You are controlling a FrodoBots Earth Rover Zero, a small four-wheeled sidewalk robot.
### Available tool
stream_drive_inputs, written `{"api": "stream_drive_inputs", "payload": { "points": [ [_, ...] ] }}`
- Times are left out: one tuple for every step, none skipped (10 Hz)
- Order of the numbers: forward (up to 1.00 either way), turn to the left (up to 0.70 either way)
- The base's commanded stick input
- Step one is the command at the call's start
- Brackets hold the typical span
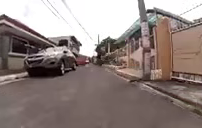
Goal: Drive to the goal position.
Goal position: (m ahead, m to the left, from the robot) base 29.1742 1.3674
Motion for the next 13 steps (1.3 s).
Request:
{"api": "stream_drive_inputs", "payload": {
  "points": [
    [1.0,0.0],
    [1.0,0.0],
    [1.0,0.0],
    [1.0,0.0],
    [1.0,0.0],
    [1.0,0.0],
    [1.0,0.0],
    [1.0,0.0],
    [1.0,0.0],
    [1.0,0.0],
    [1.0,0.0],
    [1.0,0.0],
    [1.0,0.0]
  ]
}}
